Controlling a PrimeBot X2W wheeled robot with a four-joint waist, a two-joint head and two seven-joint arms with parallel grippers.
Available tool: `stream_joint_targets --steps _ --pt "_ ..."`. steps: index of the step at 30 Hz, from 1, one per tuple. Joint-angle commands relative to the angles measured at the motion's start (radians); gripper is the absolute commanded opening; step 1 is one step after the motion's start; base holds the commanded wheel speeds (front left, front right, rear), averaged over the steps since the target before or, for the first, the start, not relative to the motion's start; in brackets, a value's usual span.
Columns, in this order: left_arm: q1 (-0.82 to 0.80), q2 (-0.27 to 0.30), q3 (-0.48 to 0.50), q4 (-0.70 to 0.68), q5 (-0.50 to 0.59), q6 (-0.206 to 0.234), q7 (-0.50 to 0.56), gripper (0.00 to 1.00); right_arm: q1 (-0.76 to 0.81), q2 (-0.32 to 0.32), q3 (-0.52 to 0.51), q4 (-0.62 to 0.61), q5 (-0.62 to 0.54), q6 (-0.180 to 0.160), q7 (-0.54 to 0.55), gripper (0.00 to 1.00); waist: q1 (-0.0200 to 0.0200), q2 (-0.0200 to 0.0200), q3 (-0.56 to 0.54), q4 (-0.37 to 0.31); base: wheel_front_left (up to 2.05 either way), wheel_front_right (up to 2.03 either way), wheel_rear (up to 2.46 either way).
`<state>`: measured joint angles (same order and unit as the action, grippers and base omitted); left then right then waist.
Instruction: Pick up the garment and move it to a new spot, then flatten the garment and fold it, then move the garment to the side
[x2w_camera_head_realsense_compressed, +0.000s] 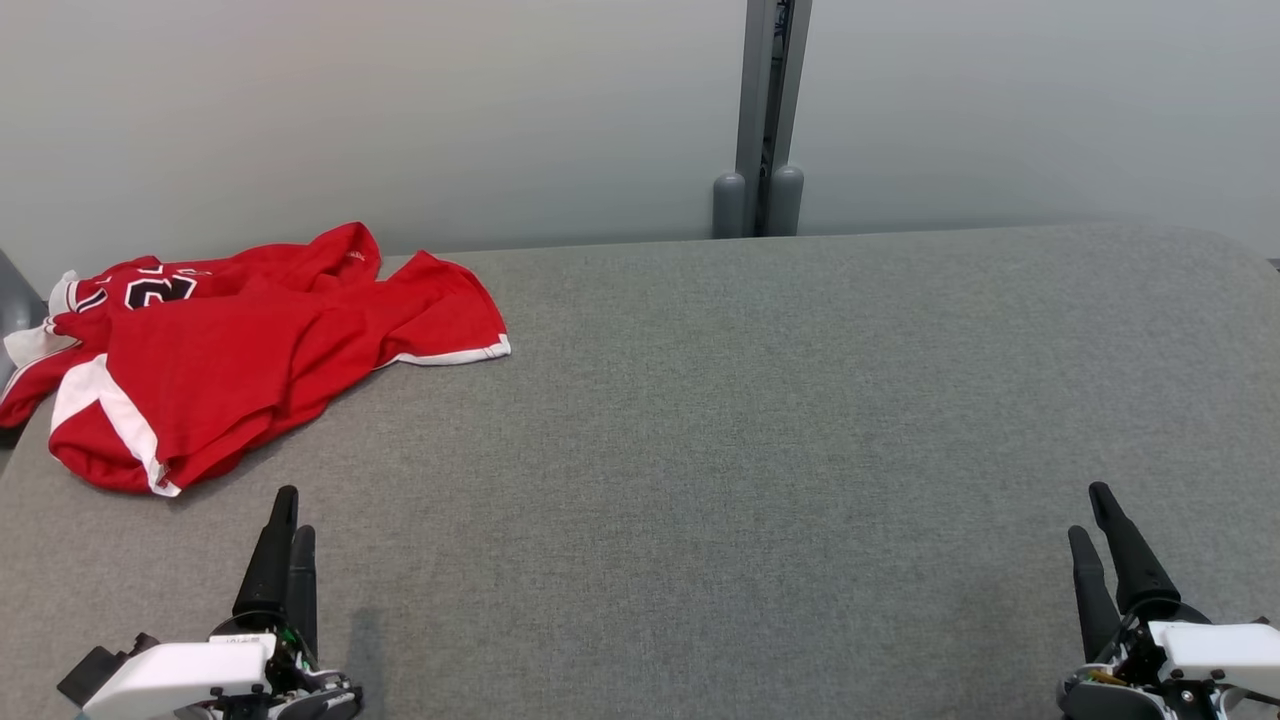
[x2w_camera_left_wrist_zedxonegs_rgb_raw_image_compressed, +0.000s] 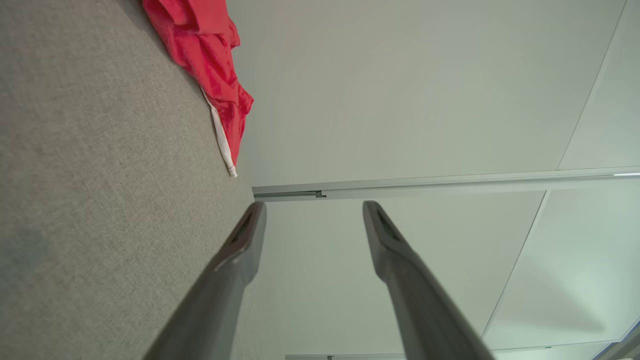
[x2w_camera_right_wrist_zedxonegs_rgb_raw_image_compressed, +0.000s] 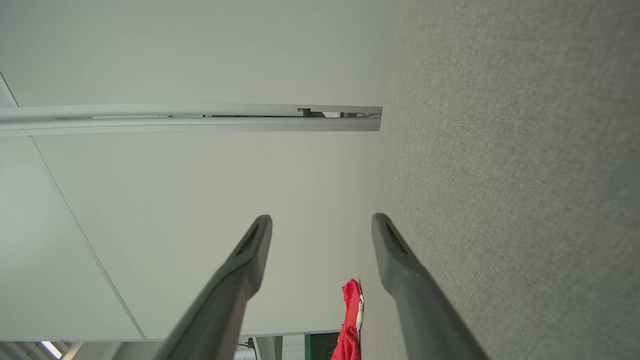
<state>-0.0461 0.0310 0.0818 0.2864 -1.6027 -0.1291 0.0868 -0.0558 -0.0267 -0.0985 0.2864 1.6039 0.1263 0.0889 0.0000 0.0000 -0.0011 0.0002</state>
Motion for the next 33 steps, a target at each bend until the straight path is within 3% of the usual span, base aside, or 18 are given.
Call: stream_joint_targets --steps 1,16,24,33 --pt "-0.017 0.009 -0.011 -0.024 0.014 0.003 -0.012 1.0 -0.01 -0.009 0.003 -0.021 -0.015 0.003 -0.015 1.0 0.0 0.0 -0.001 0.0 0.0 0.0 0.0" --pt "-0.003 0.012 -0.068 -0.088 0.21 0.044 -0.076 1.0 0.011 -0.012 -0.006 -0.065 -0.156 0.004 -0.079 1.0 0.0 0.0 -0.012 0.003 0.0 0.0 0.0" --pt "0.005 0.013 -0.109 -0.129 0.374 0.079 -0.109 1.0 0.029 -0.014 0.001 -0.111 -0.305 0.004 -0.112 1.0 0.0 0.0 -0.02 0.004 0.0 0.0 0.0" --pt "0.025 0.014 -0.136 -0.144 0.558 0.107 -0.142 1.0 0.052 -0.016 0.043 -0.166 -0.554 0.004 -0.145 1.0 0.0 0.0 -0.029 0.007 0.0 0.0 0.0"
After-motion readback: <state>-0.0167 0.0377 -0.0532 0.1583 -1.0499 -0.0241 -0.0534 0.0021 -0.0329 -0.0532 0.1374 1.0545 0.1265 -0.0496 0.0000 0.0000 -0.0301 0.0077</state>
